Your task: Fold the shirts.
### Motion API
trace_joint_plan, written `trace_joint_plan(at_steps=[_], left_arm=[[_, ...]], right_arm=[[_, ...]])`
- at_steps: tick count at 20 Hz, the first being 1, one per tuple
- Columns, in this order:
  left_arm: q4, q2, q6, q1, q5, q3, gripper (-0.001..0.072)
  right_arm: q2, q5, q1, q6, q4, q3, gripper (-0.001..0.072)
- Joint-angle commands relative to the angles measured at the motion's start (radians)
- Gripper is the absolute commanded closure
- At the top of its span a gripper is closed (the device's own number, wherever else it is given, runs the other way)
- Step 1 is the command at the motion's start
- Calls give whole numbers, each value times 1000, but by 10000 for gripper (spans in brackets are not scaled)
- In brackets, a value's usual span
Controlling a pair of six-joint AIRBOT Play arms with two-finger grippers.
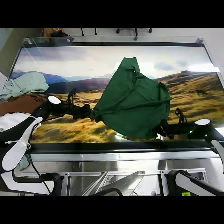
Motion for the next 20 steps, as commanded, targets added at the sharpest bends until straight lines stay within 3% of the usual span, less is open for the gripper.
trace_joint_plan(at_steps=[1, 5, 10, 15, 20], left_arm=[[-2, 129, 61, 61, 0, 42, 697], [-2, 377, 59, 154, -8, 254, 698], [8, 635, 59, 254, -16, 645, 698], [8, 731, 62, 386, -18, 1006, 698], [-5, 678, 61, 532, -114, 1072, 698]], right_arm=[[50, 121, -34, -10, 119, 209, 697], [66, 199, -107, -12, 337, 604, 698], [66, 174, -129, -34, 543, 1140, 698], [69, 56, -129, -38, 530, 1510, 698], [60, 75, -129, -47, 415, 1510, 698]])
